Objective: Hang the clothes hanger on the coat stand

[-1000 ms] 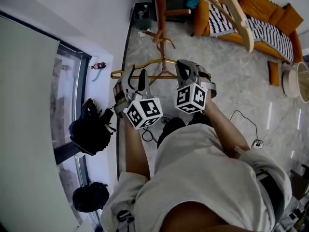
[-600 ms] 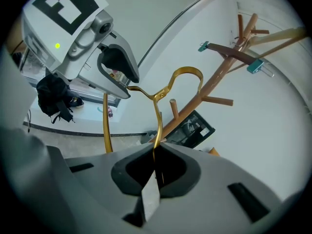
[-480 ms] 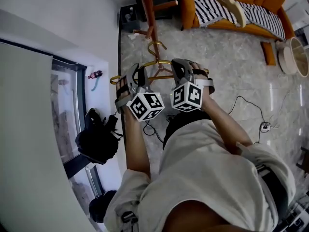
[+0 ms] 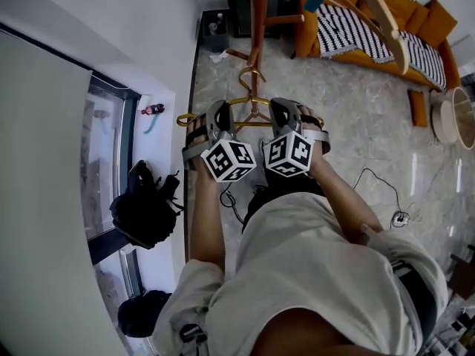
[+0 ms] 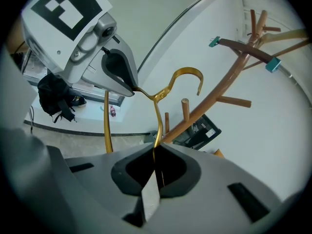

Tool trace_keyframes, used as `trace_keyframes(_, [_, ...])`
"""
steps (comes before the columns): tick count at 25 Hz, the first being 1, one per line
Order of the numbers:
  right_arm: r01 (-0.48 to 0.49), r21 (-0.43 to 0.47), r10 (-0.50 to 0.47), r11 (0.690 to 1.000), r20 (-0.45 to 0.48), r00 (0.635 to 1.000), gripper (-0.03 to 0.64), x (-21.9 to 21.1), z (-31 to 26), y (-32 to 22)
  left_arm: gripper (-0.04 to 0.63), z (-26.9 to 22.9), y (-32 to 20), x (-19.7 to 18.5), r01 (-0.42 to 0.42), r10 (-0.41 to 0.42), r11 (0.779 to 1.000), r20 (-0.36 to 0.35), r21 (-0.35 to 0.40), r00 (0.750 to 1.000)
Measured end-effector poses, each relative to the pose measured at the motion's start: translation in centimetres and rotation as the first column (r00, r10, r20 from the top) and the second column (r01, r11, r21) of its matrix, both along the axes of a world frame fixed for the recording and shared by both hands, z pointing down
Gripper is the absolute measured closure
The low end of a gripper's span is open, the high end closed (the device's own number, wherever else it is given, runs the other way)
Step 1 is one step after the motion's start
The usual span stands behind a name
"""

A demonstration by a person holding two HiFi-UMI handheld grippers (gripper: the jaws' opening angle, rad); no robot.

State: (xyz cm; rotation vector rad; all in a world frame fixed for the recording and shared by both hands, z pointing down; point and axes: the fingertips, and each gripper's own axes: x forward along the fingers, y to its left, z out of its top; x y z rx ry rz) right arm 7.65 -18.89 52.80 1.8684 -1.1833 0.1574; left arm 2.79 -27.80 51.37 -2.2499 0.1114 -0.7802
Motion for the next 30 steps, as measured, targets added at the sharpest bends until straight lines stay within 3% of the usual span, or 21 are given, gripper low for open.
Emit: trace_keyframes(30, [-0.059, -0.042, 0.062, 0.997, 0.065, 0.996, 0.612, 5.3, 4.7, -3.5, 0.552, 4.7, -3.9, 6.0, -0.027, 0.031, 0.998, 0.077, -0.053, 0.997])
